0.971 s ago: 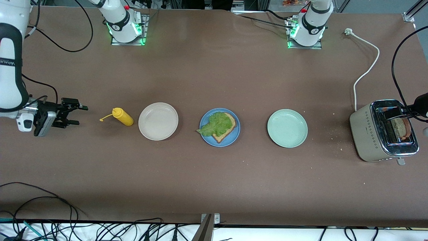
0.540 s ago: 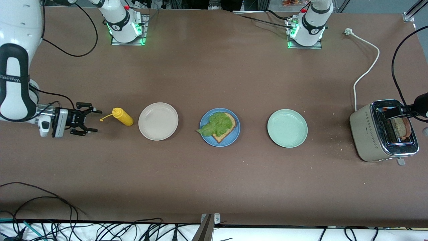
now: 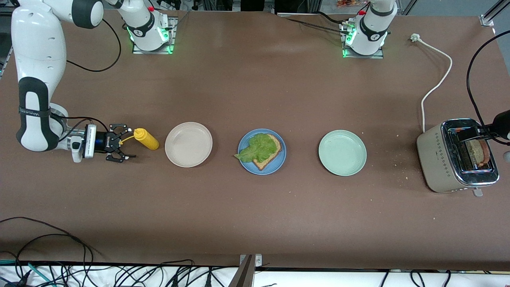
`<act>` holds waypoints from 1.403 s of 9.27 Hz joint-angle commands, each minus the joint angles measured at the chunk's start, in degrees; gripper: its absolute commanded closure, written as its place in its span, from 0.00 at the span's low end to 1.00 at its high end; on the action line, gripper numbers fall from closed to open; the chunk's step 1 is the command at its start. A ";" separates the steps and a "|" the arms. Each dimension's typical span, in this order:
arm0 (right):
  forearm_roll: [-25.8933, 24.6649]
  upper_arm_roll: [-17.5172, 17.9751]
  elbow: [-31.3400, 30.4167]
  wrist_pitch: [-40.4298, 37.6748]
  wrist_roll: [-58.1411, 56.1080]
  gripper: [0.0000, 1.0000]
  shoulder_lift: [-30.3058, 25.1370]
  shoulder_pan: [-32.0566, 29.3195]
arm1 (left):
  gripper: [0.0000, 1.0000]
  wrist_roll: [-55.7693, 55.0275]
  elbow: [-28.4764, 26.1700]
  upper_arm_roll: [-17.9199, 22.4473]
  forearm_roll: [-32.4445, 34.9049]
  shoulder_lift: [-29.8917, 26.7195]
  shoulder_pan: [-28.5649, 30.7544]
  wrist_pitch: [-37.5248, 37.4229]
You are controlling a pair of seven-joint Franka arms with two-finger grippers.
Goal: Make sandwich in blue plate with both arms
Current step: 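Lower the right gripper and grasp the yellow squeeze bottle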
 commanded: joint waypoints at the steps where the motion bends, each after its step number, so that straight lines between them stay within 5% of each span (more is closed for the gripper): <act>1: 4.46 1.92 0.88 -5.27 -7.45 0.00 3.05 -1.35 | 0.00 0.64 0.51 0.18 -0.47 -0.40 0.03 -1.29; 5: 4.65 3.24 0.88 -7.30 -9.40 0.06 3.93 -1.97 | 0.00 0.64 0.51 0.09 -0.47 -0.40 0.03 -1.38; 7: 4.74 3.16 0.97 -7.21 -8.44 0.61 3.84 -1.97 | 0.00 0.64 0.51 0.09 -0.47 -0.40 0.03 -1.38; 9: 4.74 3.16 2.11 -7.03 -6.16 0.83 3.84 -1.62 | 0.00 0.55 0.51 -0.09 -0.47 -0.40 0.03 -1.82; 13: 0.47 0.71 8.67 -6.42 9.35 0.88 2.70 1.80 | 0.00 0.46 0.51 0.00 -0.47 -0.40 -0.06 -2.00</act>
